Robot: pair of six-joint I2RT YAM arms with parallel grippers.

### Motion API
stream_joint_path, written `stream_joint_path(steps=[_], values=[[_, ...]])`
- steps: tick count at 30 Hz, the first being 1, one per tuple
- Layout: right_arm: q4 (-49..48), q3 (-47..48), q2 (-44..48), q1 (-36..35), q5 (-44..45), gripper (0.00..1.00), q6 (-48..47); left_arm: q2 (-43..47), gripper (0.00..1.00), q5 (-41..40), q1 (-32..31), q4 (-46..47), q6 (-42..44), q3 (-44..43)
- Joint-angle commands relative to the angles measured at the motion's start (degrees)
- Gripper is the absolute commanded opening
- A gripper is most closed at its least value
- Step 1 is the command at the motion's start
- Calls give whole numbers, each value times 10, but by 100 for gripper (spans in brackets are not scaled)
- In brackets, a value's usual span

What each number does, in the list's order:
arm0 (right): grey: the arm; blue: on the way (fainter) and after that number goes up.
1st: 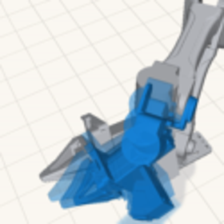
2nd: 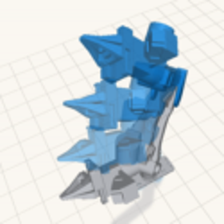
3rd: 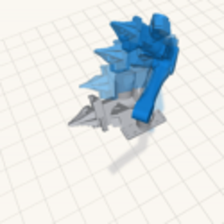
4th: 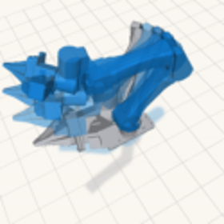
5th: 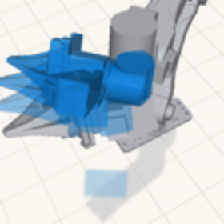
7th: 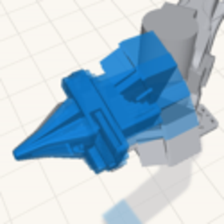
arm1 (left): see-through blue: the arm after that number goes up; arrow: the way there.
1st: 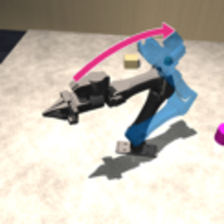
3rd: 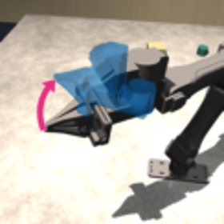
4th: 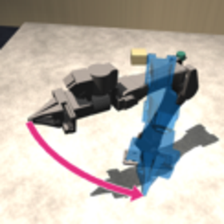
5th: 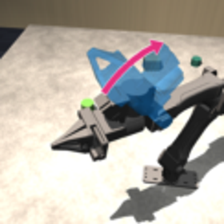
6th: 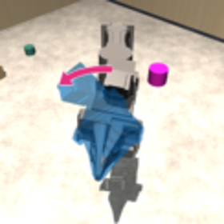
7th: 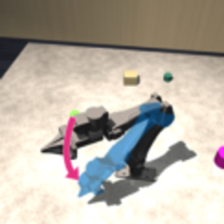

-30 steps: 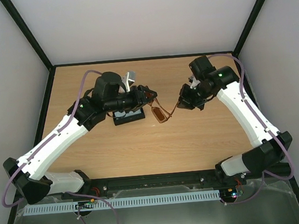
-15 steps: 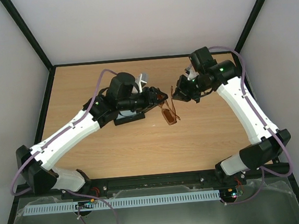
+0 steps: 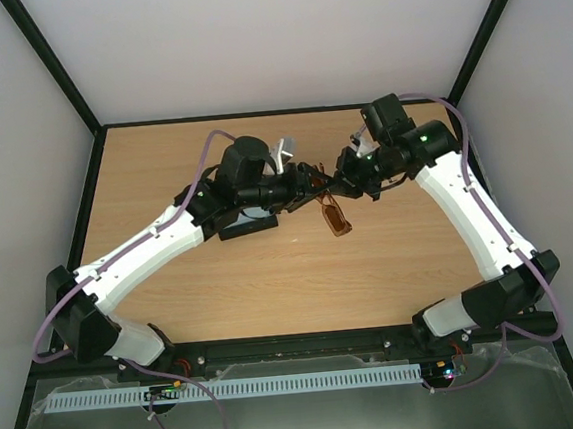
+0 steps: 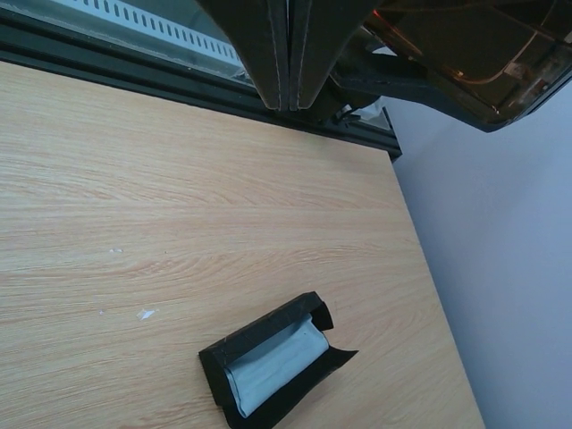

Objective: Organize the sunglasses
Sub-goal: Fold the sunglasses.

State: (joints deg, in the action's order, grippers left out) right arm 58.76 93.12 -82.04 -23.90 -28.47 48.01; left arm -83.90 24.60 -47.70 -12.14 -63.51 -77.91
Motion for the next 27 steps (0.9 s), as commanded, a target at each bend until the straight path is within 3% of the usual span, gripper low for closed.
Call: stream_joint_path(steps=[1,10,17,19,22,25,27], values=[[17,-7,23,-4,-34,1,-8,-7,42,24,-1,64,-12,12],[75,-15,55,62,-79,3,-65,52,41,124,39,153,-33,67],[56,2,104,65,-158,23,-44,118,41,215,64,303,-121,125],[-23,-19,140,66,-235,33,-3,125,41,237,63,369,-166,138],[-226,-98,196,66,-339,41,131,127,42,263,59,459,-232,152],[-490,-195,248,66,-379,41,346,126,41,281,53,488,-258,149],[-600,-215,256,66,-386,41,420,125,41,289,49,494,-263,146]])
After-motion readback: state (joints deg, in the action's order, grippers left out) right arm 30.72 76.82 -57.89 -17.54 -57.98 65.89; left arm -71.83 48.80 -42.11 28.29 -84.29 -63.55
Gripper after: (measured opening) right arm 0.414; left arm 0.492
